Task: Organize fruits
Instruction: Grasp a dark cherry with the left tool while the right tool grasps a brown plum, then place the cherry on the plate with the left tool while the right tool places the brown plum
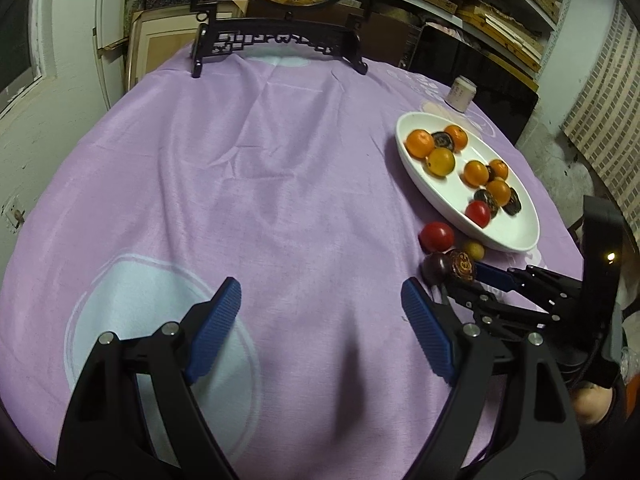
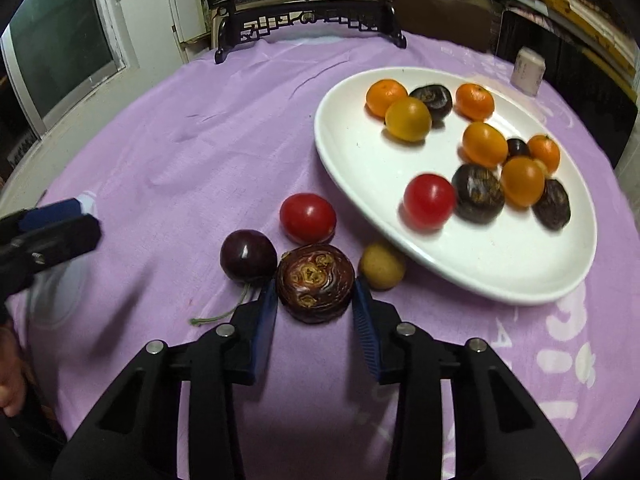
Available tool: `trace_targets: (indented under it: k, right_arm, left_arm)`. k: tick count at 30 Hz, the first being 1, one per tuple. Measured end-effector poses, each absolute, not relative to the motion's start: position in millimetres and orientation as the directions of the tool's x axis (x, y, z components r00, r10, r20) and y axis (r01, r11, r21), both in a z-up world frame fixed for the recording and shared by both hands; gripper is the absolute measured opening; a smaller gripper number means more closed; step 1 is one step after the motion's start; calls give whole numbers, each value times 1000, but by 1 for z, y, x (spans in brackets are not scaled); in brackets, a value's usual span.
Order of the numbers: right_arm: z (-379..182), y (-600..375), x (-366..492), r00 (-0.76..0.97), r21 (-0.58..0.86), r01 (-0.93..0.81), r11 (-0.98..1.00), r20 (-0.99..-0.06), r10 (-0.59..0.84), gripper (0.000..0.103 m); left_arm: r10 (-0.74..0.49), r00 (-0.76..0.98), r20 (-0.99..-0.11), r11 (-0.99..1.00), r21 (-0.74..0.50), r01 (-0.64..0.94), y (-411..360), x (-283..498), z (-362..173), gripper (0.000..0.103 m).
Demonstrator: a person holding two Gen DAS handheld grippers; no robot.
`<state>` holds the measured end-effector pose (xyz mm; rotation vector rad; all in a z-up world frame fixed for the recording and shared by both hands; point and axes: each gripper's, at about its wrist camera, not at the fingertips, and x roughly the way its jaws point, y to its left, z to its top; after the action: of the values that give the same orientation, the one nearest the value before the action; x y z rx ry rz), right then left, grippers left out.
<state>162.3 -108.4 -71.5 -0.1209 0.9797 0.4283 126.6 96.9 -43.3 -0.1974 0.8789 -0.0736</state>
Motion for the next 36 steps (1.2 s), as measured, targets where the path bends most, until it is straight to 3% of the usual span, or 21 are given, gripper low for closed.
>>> trace_targets:
  k: [15, 21, 24, 26, 28, 31, 36]
  right_arm:
    - [-67, -214, 115, 526, 154, -237, 959, -810, 260, 39]
    - [-69, -233, 116, 536, 199, -209, 957, -795, 283, 39]
    - [-67, -233, 116, 539, 205, -216, 955, -791, 291, 39]
    - [-66, -234, 115, 541, 210, -219, 953, -787, 298, 39]
    - [-64, -233, 112, 544, 214, -220, 952, -783, 301, 39]
    - [-61, -231, 111, 550, 212, -223, 951, -779, 303, 39]
    - [-56, -230, 110, 561, 203, -223, 954, -773, 296, 39]
  left_arm:
    - [-205, 564, -800, 974, -112, 195, -22, 152, -53, 84]
    - [-161, 514, -843, 982, -82, 173, -37, 172, -74, 83]
    - [-123, 513, -849, 987, -52, 151, -36, 176, -82, 64]
    - [-72, 528, -846, 991, 1, 137, -37, 174, -81, 42]
    - [-60, 533, -844, 993, 1, 114, -30, 173, -77, 29]
    - [-116, 533, -838, 992, -70, 107, -17, 168, -69, 28]
    - [-135, 562, -816, 990, -85, 114, -10, 151, -54, 28]
